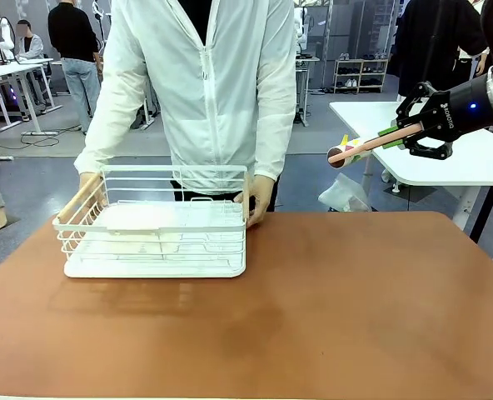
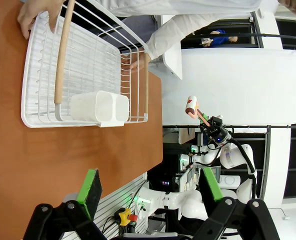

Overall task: Clean the table.
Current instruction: Clean the table with the Lint Roller when the human lifts the Dish drying rack.

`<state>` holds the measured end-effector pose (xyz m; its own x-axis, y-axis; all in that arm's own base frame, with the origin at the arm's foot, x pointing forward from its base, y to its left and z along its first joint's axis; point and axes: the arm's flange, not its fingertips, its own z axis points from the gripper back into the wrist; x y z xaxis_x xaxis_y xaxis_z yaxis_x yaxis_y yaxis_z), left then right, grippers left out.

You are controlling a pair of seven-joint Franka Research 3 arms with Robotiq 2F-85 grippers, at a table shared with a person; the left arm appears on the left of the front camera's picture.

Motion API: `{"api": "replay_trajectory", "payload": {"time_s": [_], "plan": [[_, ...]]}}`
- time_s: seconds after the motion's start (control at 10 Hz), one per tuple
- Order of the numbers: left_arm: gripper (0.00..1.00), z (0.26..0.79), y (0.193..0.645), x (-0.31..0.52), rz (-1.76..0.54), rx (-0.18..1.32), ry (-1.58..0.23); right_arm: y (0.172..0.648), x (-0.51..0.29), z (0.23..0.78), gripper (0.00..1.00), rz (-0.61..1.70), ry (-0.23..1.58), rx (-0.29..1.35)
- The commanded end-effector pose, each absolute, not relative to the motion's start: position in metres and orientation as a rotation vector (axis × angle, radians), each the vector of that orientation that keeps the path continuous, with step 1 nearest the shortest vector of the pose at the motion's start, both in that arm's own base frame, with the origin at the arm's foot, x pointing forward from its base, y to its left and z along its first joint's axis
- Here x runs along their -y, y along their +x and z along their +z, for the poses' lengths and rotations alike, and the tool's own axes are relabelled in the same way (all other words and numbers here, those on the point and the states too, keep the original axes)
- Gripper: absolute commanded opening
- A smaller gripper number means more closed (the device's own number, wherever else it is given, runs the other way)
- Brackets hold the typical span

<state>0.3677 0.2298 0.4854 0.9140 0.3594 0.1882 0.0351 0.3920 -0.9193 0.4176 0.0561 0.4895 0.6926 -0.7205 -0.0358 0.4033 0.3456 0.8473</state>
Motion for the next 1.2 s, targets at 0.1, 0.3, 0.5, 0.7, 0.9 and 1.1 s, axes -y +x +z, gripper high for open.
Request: {"api": "replay_trajectory", "payload": {"time_s": [0.1,0.3,0.5,0.7,0.9,1.1], "plan": [[1.00,0.4857,0.3649,-0.2308,0.208,0.389,-1.162,0.4175,-0.0582,0.4898,0.00,-0.749,0.969,0.376],[1.00,0.4857,0.3649,-0.2308,0.208,0.389,-1.162,0.4175,-0.0582,0.4898,0.00,-0.749,0.969,0.376],[1.00,0.4857,0.3649,-0.2308,0.208,0.389,-1.162,0.4175,-0.0582,0.4898,0.00,-0.749,0.969,0.376],[1.00,0.4857,0.3649,-0.2308,0.208,0.389,-1.162,0.4175,-0.0582,0.4898,0.00,-0.749,0.969,0.376],[1.00,0.4857,0.3649,-0.2308,0.208,0.389,-1.162,0.4175,-0.0582,0.4898,0.00,-0.749,0.969,0.376],[1.00,0.4857,0.3649,-0.2308,0.208,0.389,-1.162,0.4180,-0.0572,0.4930,0.21,-0.642,0.925,0.406]]}}
